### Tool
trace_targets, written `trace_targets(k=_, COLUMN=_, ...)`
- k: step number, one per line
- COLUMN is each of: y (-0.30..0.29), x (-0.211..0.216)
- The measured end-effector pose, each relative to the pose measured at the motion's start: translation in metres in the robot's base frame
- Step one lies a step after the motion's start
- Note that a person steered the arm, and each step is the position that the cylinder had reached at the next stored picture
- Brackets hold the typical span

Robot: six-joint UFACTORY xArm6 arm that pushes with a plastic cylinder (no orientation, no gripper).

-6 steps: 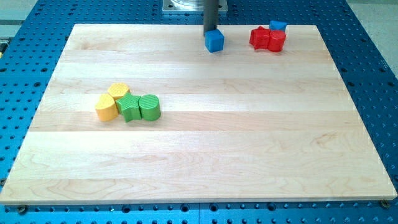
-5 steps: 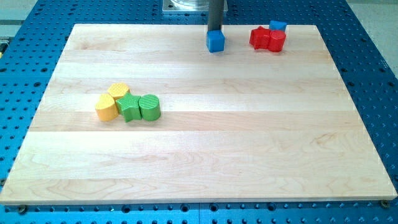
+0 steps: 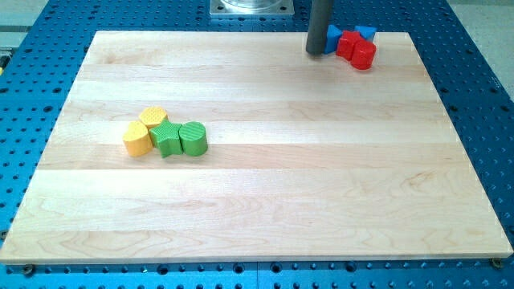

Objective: Slide the blue cube into the red star

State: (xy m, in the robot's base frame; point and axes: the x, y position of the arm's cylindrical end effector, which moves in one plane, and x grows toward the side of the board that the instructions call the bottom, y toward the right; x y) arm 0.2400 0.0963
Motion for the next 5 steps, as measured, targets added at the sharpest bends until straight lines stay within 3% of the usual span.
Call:
trace_targets(k=1, y=-0.066, x=-0.004)
trace_targets(k=3, y=0.007, x=-0.048)
trace_targets(k=5, y=0.056, x=-0.040)
